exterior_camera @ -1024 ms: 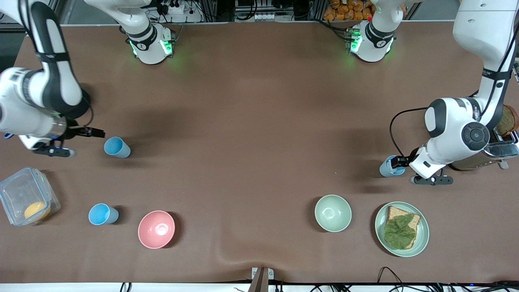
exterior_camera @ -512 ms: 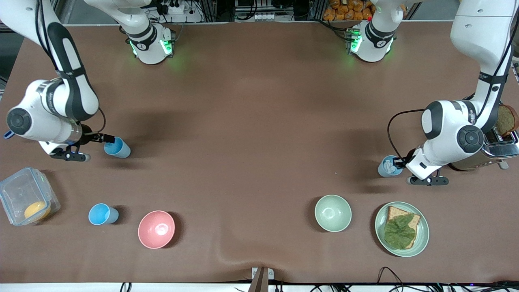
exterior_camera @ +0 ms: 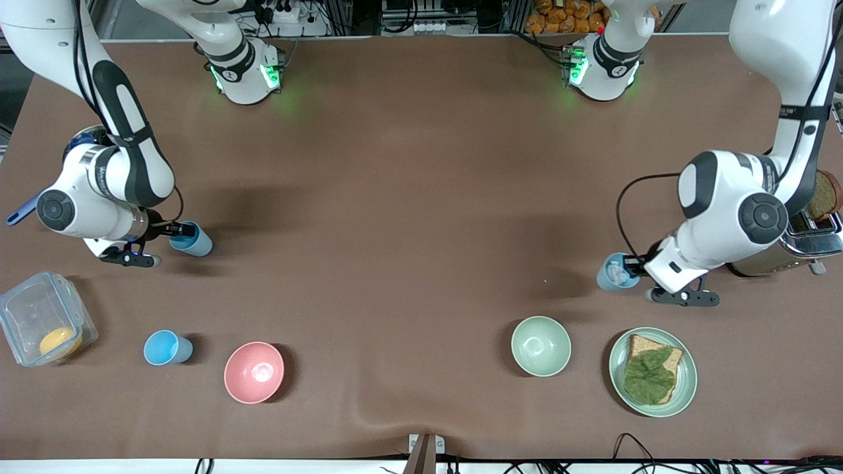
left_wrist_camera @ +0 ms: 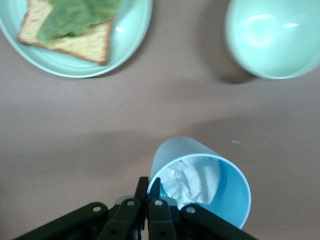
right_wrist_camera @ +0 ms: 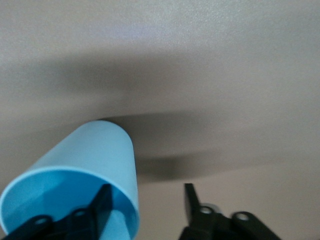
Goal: Stack blue cups with both arms
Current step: 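Lift both blue cups and carry them toward the table middle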
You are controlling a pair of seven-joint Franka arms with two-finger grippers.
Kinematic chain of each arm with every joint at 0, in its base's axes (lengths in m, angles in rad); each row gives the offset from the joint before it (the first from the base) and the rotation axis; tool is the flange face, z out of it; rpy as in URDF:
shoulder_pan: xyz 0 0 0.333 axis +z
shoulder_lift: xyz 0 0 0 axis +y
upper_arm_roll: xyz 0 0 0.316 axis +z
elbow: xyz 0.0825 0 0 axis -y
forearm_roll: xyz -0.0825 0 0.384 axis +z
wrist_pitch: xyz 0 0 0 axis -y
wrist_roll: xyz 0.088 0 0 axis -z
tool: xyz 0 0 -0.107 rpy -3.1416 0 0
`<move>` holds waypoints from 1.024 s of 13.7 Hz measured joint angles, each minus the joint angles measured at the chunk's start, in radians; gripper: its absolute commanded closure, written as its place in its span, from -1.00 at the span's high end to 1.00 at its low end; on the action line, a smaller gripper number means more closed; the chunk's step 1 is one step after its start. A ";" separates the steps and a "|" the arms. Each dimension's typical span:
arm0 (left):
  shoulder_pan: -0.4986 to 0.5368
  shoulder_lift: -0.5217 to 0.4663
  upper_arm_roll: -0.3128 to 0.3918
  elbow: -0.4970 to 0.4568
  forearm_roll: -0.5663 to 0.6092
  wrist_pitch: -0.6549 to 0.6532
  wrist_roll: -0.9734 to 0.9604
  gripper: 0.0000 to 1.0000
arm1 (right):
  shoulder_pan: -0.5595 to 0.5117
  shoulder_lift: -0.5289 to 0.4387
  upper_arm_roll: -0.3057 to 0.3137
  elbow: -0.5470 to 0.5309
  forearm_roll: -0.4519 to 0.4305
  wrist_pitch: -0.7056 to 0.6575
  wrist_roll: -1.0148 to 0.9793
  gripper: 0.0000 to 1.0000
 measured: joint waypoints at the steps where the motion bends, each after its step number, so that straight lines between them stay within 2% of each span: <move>1: -0.001 -0.008 -0.039 0.025 0.000 -0.039 -0.048 -1.00 | 0.000 0.000 0.001 0.002 0.005 0.000 0.000 -1.00; 5: -0.030 0.002 -0.205 0.041 -0.002 -0.084 -0.385 -1.00 | 0.001 0.000 0.002 0.011 0.011 -0.001 0.000 -1.00; 9: -0.225 0.039 -0.236 0.041 -0.002 -0.076 -0.669 -1.00 | 0.003 -0.005 0.003 0.031 0.012 -0.014 0.000 -1.00; 11: -0.325 0.065 -0.236 0.041 -0.002 -0.032 -0.768 -1.00 | 0.003 -0.015 0.004 0.082 0.016 -0.111 0.001 -1.00; 14: -0.458 0.118 -0.231 0.040 0.020 0.037 -0.938 -1.00 | 0.008 -0.048 0.004 0.244 0.074 -0.389 0.002 -1.00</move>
